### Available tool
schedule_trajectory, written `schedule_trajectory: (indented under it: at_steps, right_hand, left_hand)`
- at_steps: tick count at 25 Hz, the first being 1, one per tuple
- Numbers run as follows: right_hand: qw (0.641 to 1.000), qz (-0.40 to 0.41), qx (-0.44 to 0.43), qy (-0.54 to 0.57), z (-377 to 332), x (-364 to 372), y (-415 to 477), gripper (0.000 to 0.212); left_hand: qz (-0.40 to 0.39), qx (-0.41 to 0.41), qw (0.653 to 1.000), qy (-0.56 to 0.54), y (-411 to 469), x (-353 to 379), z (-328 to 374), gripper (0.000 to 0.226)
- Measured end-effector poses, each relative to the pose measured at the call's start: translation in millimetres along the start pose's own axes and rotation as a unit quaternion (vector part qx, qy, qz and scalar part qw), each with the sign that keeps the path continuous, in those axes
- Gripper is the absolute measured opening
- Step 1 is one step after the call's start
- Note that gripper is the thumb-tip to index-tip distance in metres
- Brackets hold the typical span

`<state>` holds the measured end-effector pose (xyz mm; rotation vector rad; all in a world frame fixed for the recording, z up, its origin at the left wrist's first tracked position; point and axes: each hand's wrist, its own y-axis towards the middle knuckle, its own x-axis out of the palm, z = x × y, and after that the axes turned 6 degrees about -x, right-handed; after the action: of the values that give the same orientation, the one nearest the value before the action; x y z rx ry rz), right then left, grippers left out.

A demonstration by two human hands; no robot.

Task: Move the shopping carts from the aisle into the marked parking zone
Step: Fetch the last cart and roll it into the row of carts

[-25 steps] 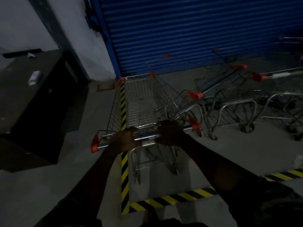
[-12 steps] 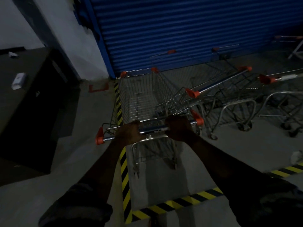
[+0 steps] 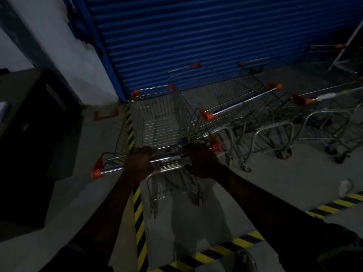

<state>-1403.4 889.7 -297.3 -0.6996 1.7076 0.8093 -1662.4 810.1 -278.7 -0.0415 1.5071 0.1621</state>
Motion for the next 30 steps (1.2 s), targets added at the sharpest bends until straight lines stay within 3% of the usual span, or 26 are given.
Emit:
schedule_trajectory:
  at_steps: [3, 7, 11, 18, 21, 24, 26, 28, 30]
  right_hand:
    - [0.998, 0.025, -0.048, 0.044, 21.3, -0.1, 3.3, 0.069]
    - [0.987, 0.1, -0.128, -0.006, 65.8, -15.3, -17.6, 0.055]
    - [0.981, 0.103, -0.166, -0.001, 122.5, -21.4, -38.2, 0.049]
    - [0.958, 0.154, -0.221, 0.1, 147.7, -16.3, -33.0, 0.042]
    - [0.963, 0.127, -0.193, 0.139, 152.8, -13.5, -31.0, 0.045]
    - [0.959, 0.144, -0.199, 0.143, 158.5, -28.1, -23.1, 0.029]
    - [0.959, 0.166, -0.156, 0.168, 170.6, -35.9, -20.5, 0.026]
    - [0.968, 0.146, -0.056, 0.195, 198.0, -39.3, -17.1, 0.04]
    - [0.977, 0.126, 0.01, 0.169, 229.1, -36.7, -17.9, 0.052]
  left_hand:
    - [0.006, 0.022, 1.0, 0.01, 12.1, 10.7, 45.2, 0.071]
    - [0.027, 0.029, 0.999, -0.029, 34.3, 23.3, 115.7, 0.068]
    - [0.067, 0.029, 0.997, -0.024, 40.8, 30.5, 161.6, 0.057]
    - [-0.052, 0.013, 0.99, -0.129, 56.7, 15.3, 158.8, 0.06]
    - [-0.133, 0.033, 0.981, -0.134, 76.2, 9.3, 159.3, 0.057]
    - [-0.186, 0.012, 0.965, -0.186, 89.2, 13.8, 153.9, 0.088]
    - [-0.205, -0.041, 0.937, -0.28, 98.8, 13.8, 153.4, 0.094]
    - [-0.164, -0.099, 0.919, -0.344, 104.2, 7.0, 163.7, 0.082]
    - [-0.073, -0.121, 0.931, -0.336, 113.6, 1.4, 182.0, 0.072]
